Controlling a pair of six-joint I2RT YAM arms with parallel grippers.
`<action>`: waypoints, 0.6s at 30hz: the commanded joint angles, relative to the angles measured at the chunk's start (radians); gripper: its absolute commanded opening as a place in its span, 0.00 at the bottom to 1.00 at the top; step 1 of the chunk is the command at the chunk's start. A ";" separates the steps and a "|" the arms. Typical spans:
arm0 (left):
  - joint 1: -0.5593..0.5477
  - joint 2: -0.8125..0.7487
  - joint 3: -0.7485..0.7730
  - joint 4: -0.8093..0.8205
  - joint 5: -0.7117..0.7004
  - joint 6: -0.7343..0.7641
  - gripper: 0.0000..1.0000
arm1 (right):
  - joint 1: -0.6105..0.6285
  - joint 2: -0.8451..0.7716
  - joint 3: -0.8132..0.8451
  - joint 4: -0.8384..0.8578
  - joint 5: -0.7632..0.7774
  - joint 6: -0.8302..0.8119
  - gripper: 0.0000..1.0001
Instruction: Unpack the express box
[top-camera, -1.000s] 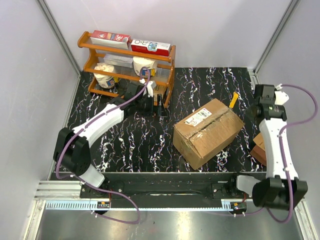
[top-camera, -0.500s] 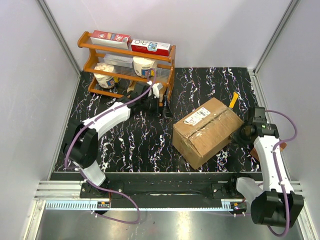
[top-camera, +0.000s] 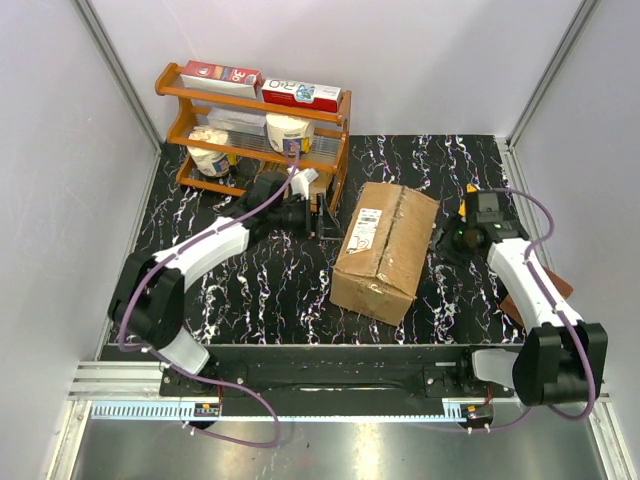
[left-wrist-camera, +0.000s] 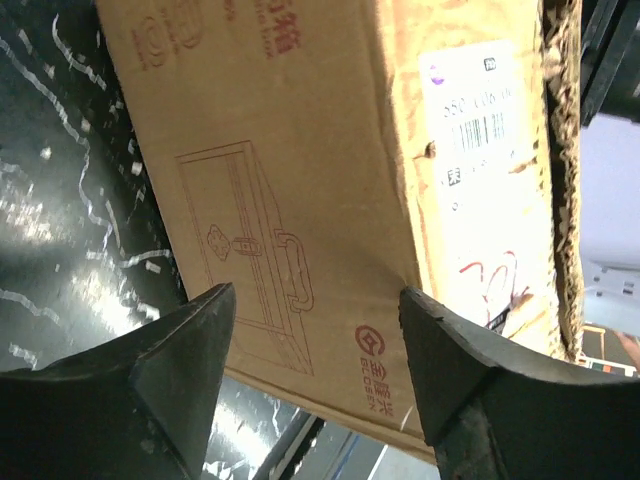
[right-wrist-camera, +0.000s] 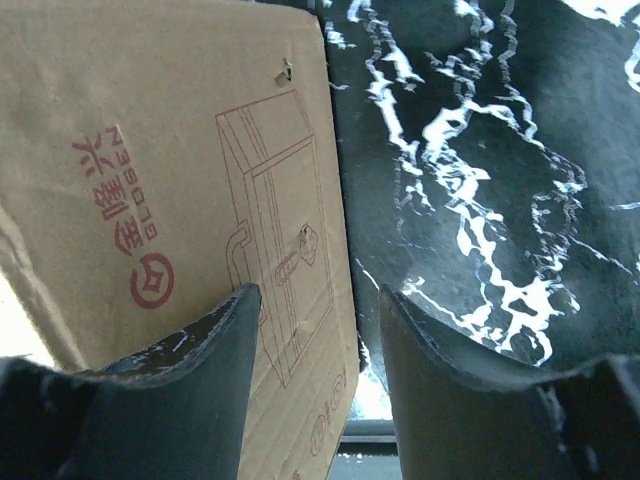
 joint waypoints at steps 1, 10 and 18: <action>-0.029 -0.121 -0.064 0.067 0.072 0.011 0.70 | 0.165 0.043 0.077 0.072 -0.061 0.044 0.58; -0.027 -0.253 -0.083 -0.152 -0.220 0.126 0.68 | 0.176 0.010 0.246 -0.095 0.336 0.010 0.66; -0.022 -0.308 -0.024 -0.203 -0.379 0.122 0.81 | 0.260 0.007 0.552 -0.180 0.488 -0.156 0.76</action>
